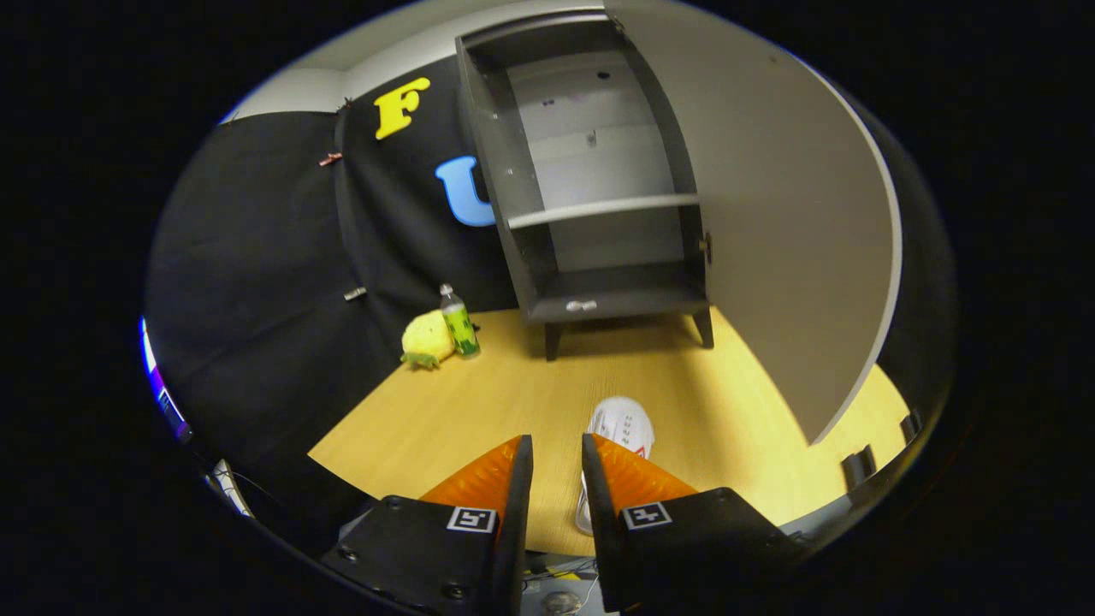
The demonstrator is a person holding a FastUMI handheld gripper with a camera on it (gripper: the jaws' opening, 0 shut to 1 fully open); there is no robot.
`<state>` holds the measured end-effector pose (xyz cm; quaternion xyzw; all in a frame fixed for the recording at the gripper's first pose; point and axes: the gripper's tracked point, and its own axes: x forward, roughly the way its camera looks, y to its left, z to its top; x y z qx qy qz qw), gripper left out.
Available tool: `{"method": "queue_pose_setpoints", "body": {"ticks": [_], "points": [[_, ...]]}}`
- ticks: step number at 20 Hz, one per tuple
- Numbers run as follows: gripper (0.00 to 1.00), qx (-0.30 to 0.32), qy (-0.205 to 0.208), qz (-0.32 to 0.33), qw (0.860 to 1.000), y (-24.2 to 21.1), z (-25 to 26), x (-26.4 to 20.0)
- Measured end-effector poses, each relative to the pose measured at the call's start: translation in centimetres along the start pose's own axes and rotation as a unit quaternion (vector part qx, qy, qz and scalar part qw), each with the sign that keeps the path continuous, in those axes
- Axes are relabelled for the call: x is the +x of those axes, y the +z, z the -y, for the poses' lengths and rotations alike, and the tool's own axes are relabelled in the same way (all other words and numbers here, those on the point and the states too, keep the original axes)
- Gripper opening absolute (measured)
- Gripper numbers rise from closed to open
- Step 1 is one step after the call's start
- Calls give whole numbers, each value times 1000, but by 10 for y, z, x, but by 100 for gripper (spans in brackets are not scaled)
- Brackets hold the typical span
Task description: Open the shoe cabinet door, grab the shoes and put them into the shoe cabinet, then close the shoe cabinet door.
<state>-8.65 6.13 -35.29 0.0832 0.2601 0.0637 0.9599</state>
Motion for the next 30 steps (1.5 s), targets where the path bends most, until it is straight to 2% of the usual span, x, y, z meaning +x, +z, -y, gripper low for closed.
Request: {"method": "queue_pose_setpoints", "body": {"ticks": [3, 6, 9, 11, 16, 18, 19, 20, 23, 24, 26, 30], "points": [[39, 15, -28, -33, 999, -45, 12, 40], [39, 23, -52, -47, 997, -68, 27, 69], [38, 22, -63, -50, 997, -71, 33, 90], [33, 16, -68, -53, 996, -71, 38, 104], [33, -8, -66, -88, 994, -78, 38, 135], [33, -19, -78, -100, 992, -81, 44, 140], [8, -18, -78, -98, 992, -78, 44, 142], [11, -18, -78, -99, 992, -79, 44, 142], [10, -32, -81, -99, 991, -79, 45, 143], [5, -37, -81, -104, 991, -79, 44, 142], [5, -42, -82, -108, 990, -76, 44, 141], [5, -34, -80, -98, 991, -47, 47, 136]]}}
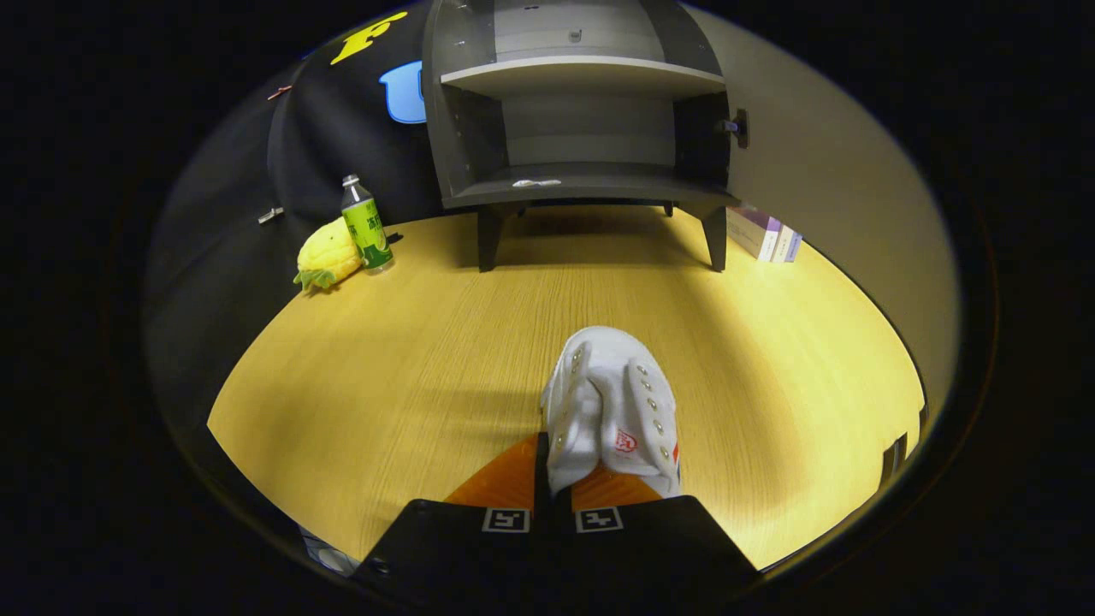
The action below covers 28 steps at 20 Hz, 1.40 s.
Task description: Open the shoe cabinet door, grab the shoes and put them into the shoe cabinet, then close the shoe cabinet door.
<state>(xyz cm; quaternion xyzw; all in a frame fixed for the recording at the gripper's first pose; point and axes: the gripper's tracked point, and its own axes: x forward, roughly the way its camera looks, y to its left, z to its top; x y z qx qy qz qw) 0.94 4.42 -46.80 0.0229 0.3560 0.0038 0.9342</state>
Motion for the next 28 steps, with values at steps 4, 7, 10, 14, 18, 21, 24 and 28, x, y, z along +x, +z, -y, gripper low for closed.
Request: {"method": "queue_pose_setpoints", "body": {"ticks": [4, 7, 10, 14, 18, 21, 24, 28], "points": [[5, 0, 26, 25, 999, 57, 2, -34], [5, -13, 56, 63, 996, 126, -1, -70], [5, -29, 73, 105, 991, 206, -10, -103], [5, -31, 45, 165, 985, 312, -19, -115], [5, -34, 11, 208, 978, 399, -27, -93], [5, -42, -9, 220, 974, 455, -24, -64], [4, -46, -20, 216, 975, 492, -22, -14], [5, -52, -28, 202, 978, 524, -11, 46]]}}
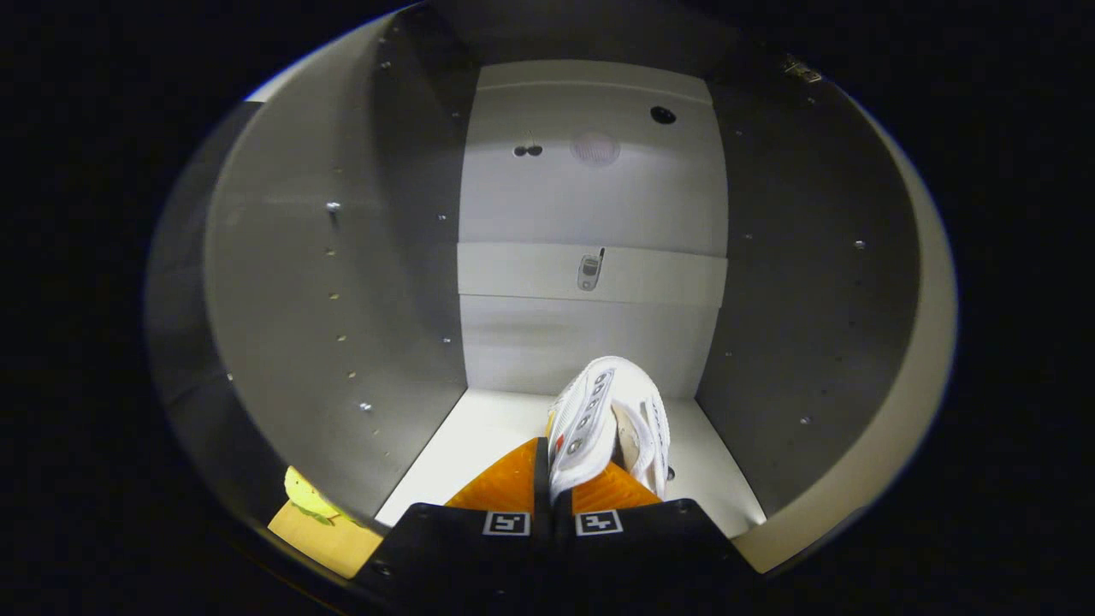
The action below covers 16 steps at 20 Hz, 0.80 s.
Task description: Open the shoe cabinet door, grab the shoes and put them into the shoe cabinet, then close the shoe cabinet door.
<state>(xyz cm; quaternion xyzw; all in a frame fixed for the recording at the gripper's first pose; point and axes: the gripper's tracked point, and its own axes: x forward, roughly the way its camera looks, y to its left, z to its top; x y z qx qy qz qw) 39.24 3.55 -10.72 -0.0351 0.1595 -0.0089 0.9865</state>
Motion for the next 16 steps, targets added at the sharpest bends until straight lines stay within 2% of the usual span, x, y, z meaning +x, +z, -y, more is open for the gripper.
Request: {"method": "queue_pose_setpoints", "body": {"ticks": [7, 16], "points": [[4, -16, 4, -49, 999, -32, 5, 72], [5, -19, 17, -80, 996, -56, -3, 85]]}}
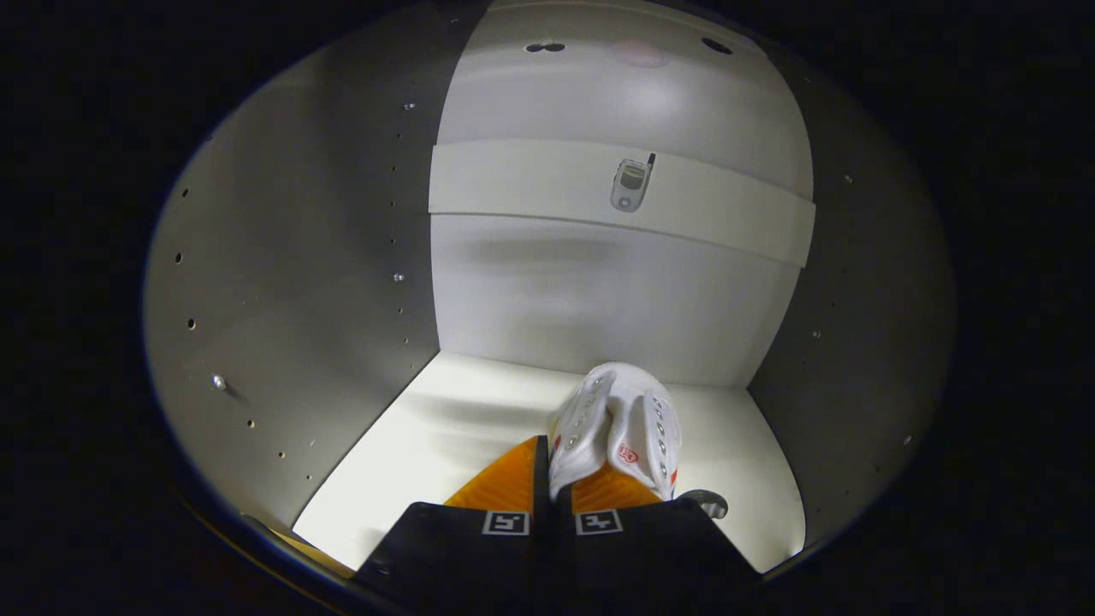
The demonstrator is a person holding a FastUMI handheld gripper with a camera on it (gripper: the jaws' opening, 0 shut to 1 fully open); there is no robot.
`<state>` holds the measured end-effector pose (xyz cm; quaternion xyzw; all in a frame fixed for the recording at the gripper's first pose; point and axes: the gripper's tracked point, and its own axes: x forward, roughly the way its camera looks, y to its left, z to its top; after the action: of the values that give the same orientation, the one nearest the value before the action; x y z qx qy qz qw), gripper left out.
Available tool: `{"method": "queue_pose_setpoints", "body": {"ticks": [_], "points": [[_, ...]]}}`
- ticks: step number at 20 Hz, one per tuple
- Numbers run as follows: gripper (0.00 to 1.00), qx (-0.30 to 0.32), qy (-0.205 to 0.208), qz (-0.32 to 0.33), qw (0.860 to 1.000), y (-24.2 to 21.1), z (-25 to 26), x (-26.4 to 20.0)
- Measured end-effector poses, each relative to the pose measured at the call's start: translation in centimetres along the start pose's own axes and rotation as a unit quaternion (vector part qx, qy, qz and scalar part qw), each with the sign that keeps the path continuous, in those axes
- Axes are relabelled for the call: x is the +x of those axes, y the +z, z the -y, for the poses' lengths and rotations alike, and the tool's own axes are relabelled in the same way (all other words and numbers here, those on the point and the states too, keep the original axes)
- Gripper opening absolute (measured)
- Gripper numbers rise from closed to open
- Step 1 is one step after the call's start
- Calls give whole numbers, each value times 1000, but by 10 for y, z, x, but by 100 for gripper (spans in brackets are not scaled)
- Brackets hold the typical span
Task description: Open the shoe cabinet door, grab the shoes and put them into the shoe cabinet, then close the shoe cabinet door.
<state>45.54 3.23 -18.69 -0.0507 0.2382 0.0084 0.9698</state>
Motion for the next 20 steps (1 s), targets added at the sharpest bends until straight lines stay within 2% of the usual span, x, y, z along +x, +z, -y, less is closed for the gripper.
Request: {"method": "queue_pose_setpoints", "body": {"ticks": [4, 6, 8, 9, 12, 14, 17, 20], "points": [[11, 16, -5, -9, 1000, -7, -1, -3], [38, 8, -4, -8, 1000, -8, -3, -10], [44, 6, -8, -6, 1000, -8, -6, -21], [52, 11, -3, 0, 1000, -5, -8, -28], [62, 19, -11, 4, 1000, -3, -8, -44], [63, 23, -15, 8, 1000, -1, -7, -61], [79, 31, -22, 34, 999, 10, 0, -99], [90, 44, -19, 64, 997, 21, 1, -151]]}}
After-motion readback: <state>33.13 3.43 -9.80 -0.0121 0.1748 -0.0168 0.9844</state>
